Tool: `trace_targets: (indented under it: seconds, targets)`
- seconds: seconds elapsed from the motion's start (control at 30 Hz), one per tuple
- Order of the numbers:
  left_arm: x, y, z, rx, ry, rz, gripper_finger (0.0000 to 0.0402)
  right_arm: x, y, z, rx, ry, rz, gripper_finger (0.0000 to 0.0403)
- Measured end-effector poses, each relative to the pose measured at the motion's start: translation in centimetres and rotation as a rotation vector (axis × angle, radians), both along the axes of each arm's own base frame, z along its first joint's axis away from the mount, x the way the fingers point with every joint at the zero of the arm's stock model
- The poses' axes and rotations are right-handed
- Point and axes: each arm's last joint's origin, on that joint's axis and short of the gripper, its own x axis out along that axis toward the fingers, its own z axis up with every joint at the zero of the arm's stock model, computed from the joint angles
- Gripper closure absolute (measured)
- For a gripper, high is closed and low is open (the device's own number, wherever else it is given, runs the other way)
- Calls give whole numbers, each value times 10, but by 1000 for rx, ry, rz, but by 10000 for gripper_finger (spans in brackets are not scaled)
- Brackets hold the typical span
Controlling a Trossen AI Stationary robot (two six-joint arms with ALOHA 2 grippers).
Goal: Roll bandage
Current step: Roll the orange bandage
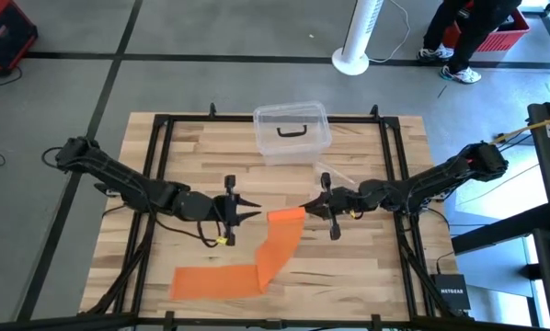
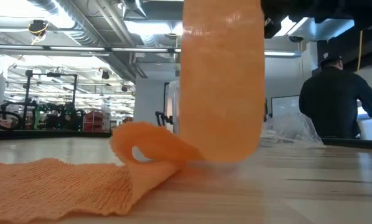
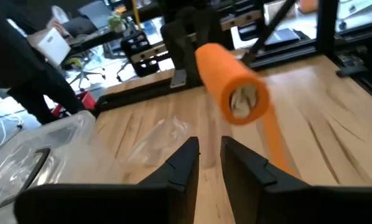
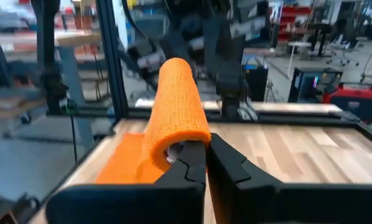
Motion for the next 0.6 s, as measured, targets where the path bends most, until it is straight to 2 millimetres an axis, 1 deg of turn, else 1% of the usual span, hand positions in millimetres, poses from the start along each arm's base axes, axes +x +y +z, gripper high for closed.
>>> trace_targets:
  seconds: [0.1, 0.27, 0.37, 0.47, 0.6]
  targets:
    - [3, 4, 0, -35, -11, 23, 321, 0, 0, -1, -1, 6, -1, 400]
    - [5, 7, 1, -91, -33, 28, 266, 0, 0, -1, 0, 2, -1, 400]
    - [5, 7, 4, -105, -63, 26, 242, 0, 0, -1, -1, 4, -1, 400]
    - [6, 6, 4, -114, -70, 12, 233, 0, 0, -1, -1, 5, -2, 400]
    - [7, 5, 4, -147, -73, -33, 234, 0, -1, 0, -1, 1, -27, 400]
